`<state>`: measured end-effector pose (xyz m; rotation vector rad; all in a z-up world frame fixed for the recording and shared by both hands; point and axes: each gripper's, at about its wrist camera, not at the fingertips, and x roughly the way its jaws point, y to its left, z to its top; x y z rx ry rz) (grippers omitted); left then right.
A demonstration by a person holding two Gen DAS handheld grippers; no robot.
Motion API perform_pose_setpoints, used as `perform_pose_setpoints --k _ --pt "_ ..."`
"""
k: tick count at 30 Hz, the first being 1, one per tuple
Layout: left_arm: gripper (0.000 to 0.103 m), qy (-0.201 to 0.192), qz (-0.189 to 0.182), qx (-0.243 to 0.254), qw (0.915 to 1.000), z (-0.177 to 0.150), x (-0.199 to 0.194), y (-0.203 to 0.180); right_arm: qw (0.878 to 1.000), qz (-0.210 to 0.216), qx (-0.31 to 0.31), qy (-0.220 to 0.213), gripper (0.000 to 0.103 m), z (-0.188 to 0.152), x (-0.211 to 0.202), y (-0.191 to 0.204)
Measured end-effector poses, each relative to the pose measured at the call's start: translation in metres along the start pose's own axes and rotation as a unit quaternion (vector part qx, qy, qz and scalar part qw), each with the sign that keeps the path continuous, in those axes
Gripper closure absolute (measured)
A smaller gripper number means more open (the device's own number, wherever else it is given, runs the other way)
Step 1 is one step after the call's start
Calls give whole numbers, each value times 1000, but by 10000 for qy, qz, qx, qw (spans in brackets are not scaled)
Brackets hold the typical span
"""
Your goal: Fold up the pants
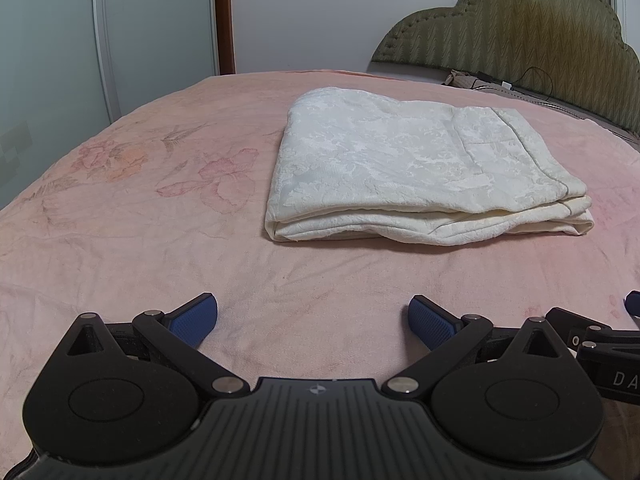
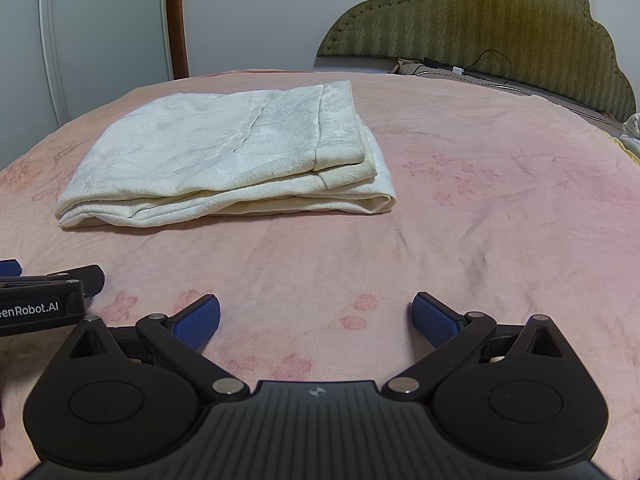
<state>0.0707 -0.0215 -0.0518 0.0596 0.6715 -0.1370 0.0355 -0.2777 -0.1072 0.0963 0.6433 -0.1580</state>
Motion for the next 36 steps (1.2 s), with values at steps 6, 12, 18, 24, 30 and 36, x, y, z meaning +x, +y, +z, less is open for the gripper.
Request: perform_pose_setpoints --k 6,12,18,24,30,36 --pt "0 -5 5 0 10000 0 0 0 10000 9 9 -1 0 0 0 0" --pt "0 -20 1 -33 10000 1 0 2 10000 0 -20 0 0 3 4 1" --pt "0 -9 12 -20 10000 1 1 2 10000 13 -10 -3 0 3 4 1" --pt "0 -23 -56 -53 10000 1 -1 4 10000 22 -5 -3 0 3 3 1" --pt "0 -43 -99 -99 9999 0 -1 6 10000 25 -3 -3 0 3 3 1" --pt "0 -22 -53 -40 10000 0 -1 3 10000 24 -3 -3 0 2 3 1"
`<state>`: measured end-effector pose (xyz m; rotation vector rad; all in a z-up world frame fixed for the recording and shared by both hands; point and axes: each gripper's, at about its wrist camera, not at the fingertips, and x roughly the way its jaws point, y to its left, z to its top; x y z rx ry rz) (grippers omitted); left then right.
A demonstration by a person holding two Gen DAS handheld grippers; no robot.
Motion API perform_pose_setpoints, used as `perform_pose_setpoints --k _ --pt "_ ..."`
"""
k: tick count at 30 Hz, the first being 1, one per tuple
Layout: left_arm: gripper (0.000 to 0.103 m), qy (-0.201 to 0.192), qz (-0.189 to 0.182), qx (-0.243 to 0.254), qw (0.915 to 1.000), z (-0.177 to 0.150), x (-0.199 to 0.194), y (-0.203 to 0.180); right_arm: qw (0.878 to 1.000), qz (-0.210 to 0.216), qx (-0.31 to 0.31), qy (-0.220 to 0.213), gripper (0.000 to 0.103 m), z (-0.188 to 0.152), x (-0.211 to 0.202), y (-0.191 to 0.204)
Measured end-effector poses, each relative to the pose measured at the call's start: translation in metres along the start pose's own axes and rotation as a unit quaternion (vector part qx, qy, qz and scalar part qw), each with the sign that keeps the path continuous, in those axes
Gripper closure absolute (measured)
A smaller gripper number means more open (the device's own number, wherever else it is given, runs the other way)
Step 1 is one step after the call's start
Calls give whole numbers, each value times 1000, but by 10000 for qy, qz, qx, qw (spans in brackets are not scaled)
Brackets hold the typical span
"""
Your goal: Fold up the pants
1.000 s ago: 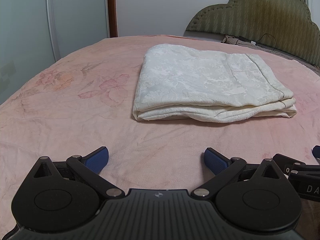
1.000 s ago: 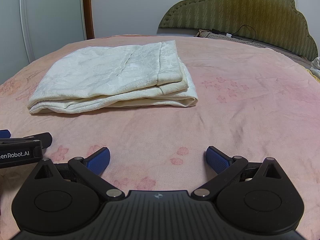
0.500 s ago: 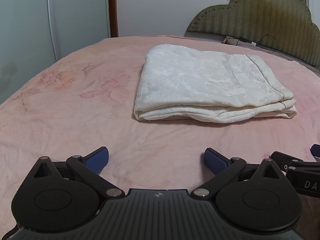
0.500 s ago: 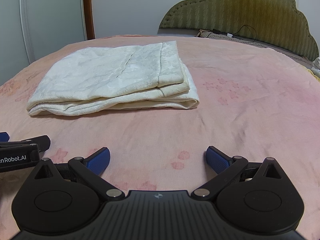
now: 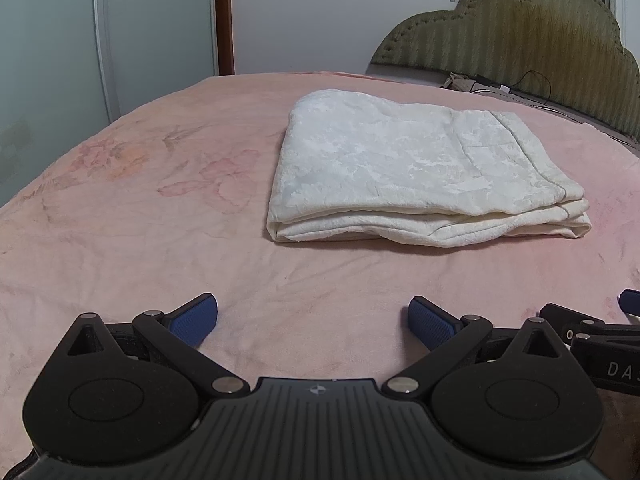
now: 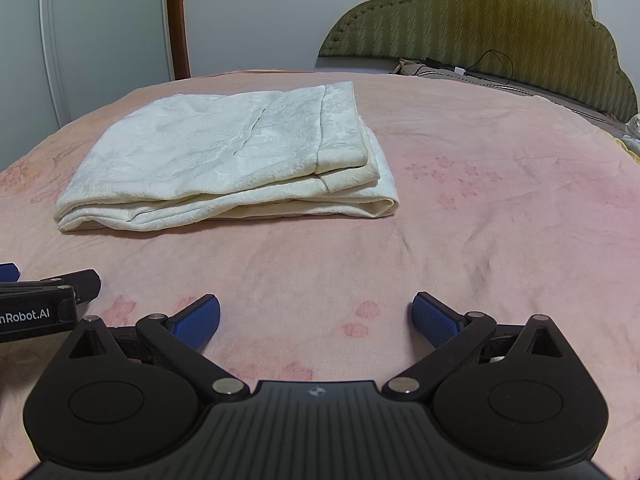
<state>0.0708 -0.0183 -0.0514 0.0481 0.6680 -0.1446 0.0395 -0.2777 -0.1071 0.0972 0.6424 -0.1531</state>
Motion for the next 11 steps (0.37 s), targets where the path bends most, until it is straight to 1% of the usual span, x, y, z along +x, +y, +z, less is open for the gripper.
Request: perform_pose_setpoints --k 6,11 --pt "0 8 -5 11 10000 1 1 0 10000 0 1 1 0 0 0 0" --pt "0 -43 -128 -147 9998 0 -1 6 10000 1 1 0 0 0 0 0"
